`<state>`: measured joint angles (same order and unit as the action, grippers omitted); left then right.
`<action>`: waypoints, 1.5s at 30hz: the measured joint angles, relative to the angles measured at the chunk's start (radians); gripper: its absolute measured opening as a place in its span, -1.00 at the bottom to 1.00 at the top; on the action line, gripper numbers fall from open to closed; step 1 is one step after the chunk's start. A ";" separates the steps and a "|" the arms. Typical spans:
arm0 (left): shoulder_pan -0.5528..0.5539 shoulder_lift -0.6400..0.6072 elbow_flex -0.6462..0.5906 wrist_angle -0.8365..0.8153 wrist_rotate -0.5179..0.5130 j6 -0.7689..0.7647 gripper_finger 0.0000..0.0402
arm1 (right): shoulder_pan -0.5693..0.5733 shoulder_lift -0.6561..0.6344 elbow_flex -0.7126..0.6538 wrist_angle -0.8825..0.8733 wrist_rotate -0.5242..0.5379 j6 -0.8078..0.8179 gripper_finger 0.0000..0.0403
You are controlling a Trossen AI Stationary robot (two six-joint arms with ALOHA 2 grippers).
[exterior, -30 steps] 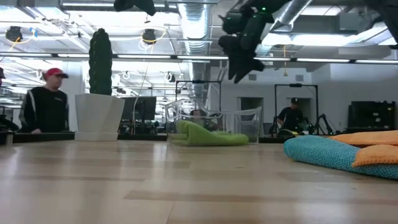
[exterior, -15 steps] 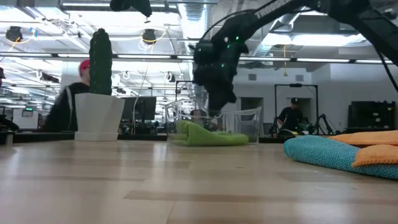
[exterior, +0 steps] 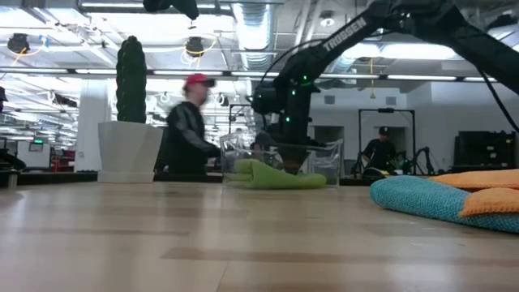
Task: Fold microfiber towels
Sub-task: Adjust the transparent bin
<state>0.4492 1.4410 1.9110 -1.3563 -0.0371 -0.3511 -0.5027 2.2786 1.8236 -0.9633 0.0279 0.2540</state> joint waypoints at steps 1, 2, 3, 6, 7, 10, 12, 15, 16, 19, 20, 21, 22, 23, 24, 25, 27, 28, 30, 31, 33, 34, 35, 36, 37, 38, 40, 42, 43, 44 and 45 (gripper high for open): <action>-0.001 0.000 0.000 0.000 -0.002 0.000 -0.84 | -0.010 -0.005 -0.001 -0.011 0.001 0.004 -0.92; -0.002 0.000 0.000 0.000 -0.002 0.000 -0.84 | -0.017 -0.015 -0.003 -0.022 0.010 0.007 -0.93; -0.002 0.000 0.000 0.000 -0.002 0.001 -0.84 | -0.026 -0.028 -0.003 -0.018 0.016 0.008 -0.93; -0.002 0.000 0.000 0.000 -0.003 0.001 -0.84 | -0.051 -0.087 0.017 -0.014 -0.024 -0.002 -0.89; -0.002 0.000 0.000 0.000 -0.003 0.001 -0.84 | -0.054 -0.109 0.022 -0.012 -0.054 -0.021 -0.86; -0.002 0.000 0.000 0.000 -0.004 0.000 -0.84 | -0.039 -0.171 0.023 0.001 -0.080 -0.091 -0.79; -0.002 0.000 0.000 0.000 -0.004 0.000 -0.84 | -0.016 -0.191 0.025 0.016 -0.078 -0.124 -0.79; -0.003 0.000 0.000 0.000 -0.004 -0.006 -0.84 | 0.020 -0.179 0.026 0.028 -0.082 -0.155 -0.83; -0.006 0.000 0.000 -0.001 -0.004 -0.010 -0.84 | 0.033 -0.166 0.026 0.029 -0.082 -0.158 -0.86; -0.016 0.000 0.000 -0.001 -0.004 -0.016 -0.84 | 0.068 -0.114 0.024 0.026 -0.085 -0.173 -0.91; -0.021 0.000 0.000 0.000 -0.004 -0.020 -0.84 | 0.080 -0.099 0.021 0.020 -0.096 -0.174 -0.92; -0.025 0.000 0.000 -0.001 -0.004 -0.023 -0.84 | 0.091 -0.084 0.021 0.018 -0.108 -0.174 -0.93; -0.030 0.000 0.000 -0.001 -0.004 -0.025 -0.84 | 0.102 -0.069 0.023 0.025 -0.119 -0.174 -0.93; -0.033 0.000 0.000 -0.001 -0.004 -0.027 -0.84 | 0.112 -0.056 0.023 0.023 -0.131 -0.175 -0.92; -0.038 0.000 0.000 -0.002 -0.004 -0.028 -0.84 | 0.119 -0.043 0.023 0.015 -0.138 -0.175 -0.90; -0.043 0.000 0.000 -0.004 -0.004 -0.028 -0.84 | 0.123 -0.032 0.023 0.014 -0.140 -0.176 -0.88; -0.049 0.000 0.000 -0.013 -0.004 -0.028 -0.84 | 0.121 -0.009 0.023 0.021 -0.139 -0.175 -0.84; -0.053 0.000 0.000 -0.020 -0.004 -0.028 -0.84 | 0.117 0.000 0.023 0.017 -0.149 -0.169 -0.84; -0.057 0.000 0.000 -0.030 -0.006 -0.029 -0.84 | 0.103 0.003 0.023 0.026 -0.145 -0.134 -0.84; -0.060 0.000 0.000 -0.033 -0.011 -0.029 -0.84 | 0.093 0.008 0.024 0.027 -0.147 -0.110 -0.86; -0.065 0.000 0.000 -0.049 -0.033 -0.029 -0.84 | 0.072 0.010 0.024 0.033 -0.169 -0.070 -0.89; -0.067 0.000 0.000 -0.056 -0.045 -0.030 -0.84 | 0.063 0.011 0.024 0.032 -0.180 -0.046 -0.91; -0.069 0.000 0.000 -0.056 -0.056 -0.031 -0.84 | 0.057 0.012 0.024 0.033 -0.180 -0.022 -0.93; -0.069 0.000 0.000 -0.055 -0.065 -0.031 -0.84 | 0.053 0.011 0.024 0.032 -0.166 0.004 -0.93; -0.069 0.000 0.000 -0.056 -0.067 -0.031 -0.84 | 0.050 0.008 0.024 0.031 -0.162 0.021 -0.94; -0.069 0.000 0.000 -0.055 -0.068 -0.031 -0.84 | 0.047 0.002 0.022 0.027 -0.175 0.029 -0.93; -0.069 0.000 0.000 -0.055 -0.069 -0.031 -0.84 | 0.047 -0.018 0.021 0.025 -0.207 0.034 -0.90; -0.069 0.000 0.000 -0.055 -0.072 -0.026 -0.84 | 0.051 -0.060 0.021 0.031 -0.205 0.033 -0.84; -0.069 0.000 0.000 -0.055 -0.078 -0.022 -0.84 | 0.052 -0.083 0.021 0.046 -0.200 0.028 -0.82; -0.069 0.000 0.000 -0.054 -0.082 -0.013 -0.84 | 0.053 -0.100 0.024 0.067 -0.199 0.016 -0.80; -0.069 0.000 0.000 -0.054 -0.086 -0.001 -0.84 | 0.053 -0.117 0.024 0.075 -0.200 -0.001 -0.79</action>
<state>0.3798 1.4406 1.9110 -1.4100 -0.1227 -0.3519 -0.4500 2.1618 1.8477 -0.8884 -0.1718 0.2527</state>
